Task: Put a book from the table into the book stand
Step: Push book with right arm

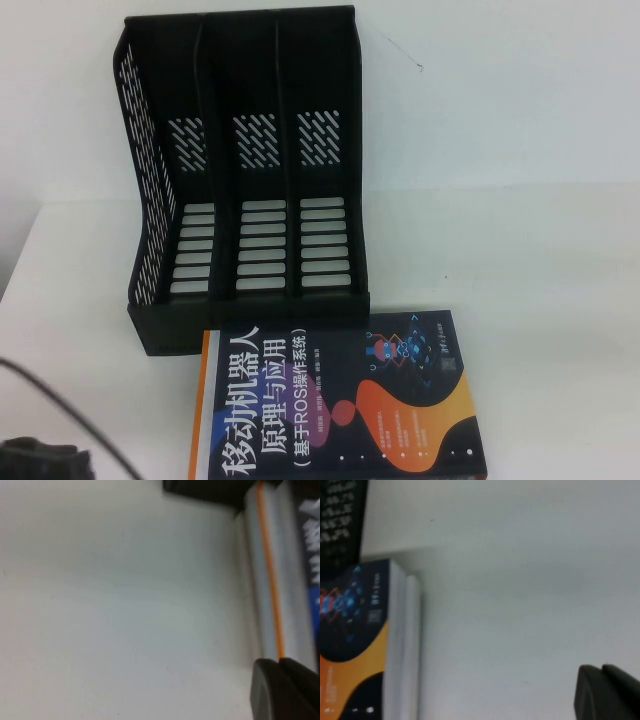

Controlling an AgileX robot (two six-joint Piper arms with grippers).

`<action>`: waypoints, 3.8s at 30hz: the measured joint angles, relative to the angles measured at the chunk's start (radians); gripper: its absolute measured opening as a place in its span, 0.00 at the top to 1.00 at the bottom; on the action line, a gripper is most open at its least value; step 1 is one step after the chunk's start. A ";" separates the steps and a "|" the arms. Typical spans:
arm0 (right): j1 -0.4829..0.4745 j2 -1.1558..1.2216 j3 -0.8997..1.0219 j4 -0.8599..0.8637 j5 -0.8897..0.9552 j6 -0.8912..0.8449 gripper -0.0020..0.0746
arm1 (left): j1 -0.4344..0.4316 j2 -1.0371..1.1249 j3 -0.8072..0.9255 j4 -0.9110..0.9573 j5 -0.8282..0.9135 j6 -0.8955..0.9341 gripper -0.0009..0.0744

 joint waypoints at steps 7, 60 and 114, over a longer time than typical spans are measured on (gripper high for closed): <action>0.028 0.414 -0.181 0.327 0.040 -0.377 0.97 | 0.000 0.305 -0.095 -0.135 -0.034 0.144 0.99; 0.518 0.901 -0.495 0.195 0.031 -0.228 0.97 | 0.462 0.776 -0.237 -0.862 0.492 0.931 0.99; 0.559 1.040 -0.566 0.298 -0.055 -0.337 0.97 | 0.269 1.259 -0.271 -1.152 0.560 1.168 0.59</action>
